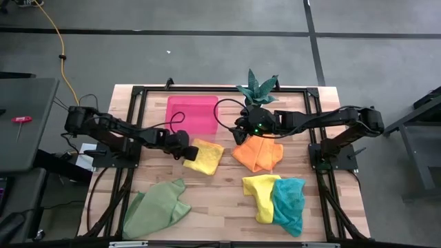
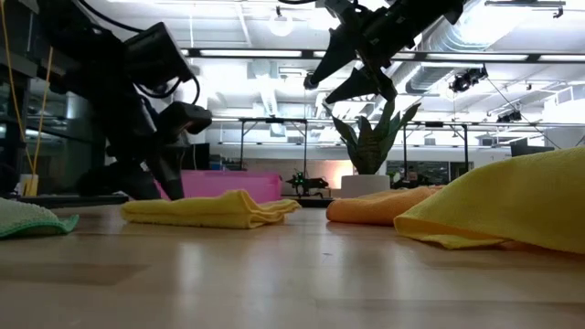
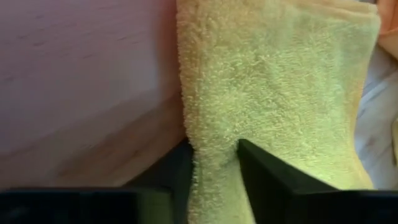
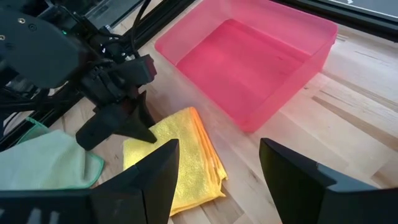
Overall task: Fold microfiber towels
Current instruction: Put the top yellow microfiber towel into the bin
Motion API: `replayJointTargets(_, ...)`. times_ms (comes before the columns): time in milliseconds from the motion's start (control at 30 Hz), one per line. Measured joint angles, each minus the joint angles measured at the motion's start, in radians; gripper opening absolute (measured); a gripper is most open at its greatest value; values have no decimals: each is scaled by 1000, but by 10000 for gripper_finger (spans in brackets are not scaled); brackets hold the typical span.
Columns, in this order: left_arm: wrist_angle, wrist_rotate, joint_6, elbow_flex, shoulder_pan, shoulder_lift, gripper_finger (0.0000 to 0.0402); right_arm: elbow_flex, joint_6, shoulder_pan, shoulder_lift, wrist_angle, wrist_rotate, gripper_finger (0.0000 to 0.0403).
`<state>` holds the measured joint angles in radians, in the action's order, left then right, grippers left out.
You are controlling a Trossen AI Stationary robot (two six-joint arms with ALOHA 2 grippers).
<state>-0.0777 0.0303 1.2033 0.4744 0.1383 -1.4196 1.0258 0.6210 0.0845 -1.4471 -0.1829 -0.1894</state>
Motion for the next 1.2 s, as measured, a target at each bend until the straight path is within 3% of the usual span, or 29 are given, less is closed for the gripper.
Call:
replayJointTargets(67, -5, 19, -22, -3, 4, 12, 39, 0, 0, 0, 0, 0, 0, 215)
replayJointTargets(133, 10, 41, -36, -3, 4, 30, 12, 0, 0, 0, 0, 0, 0, 215)
replayJointTargets(433, -48, 100, -88, 69, 18, 274, 2, 0, 4, 0, 0, 22, 0, 215)
replayJointTargets(667, -216, 93, -187, 236, 131, 401, 1, 0, 2, 0, 0, 66, 0, 215)
replayJointTargets(933, -398, 144, -432, 478, 375, 343, 0, 0, 0, 0, 0, 78, 0, 215)
replayJointTargets(1200, -449, 324, -607, 635, 637, 116, 0, 0, 0, 0, 0, 77, 1, 215)
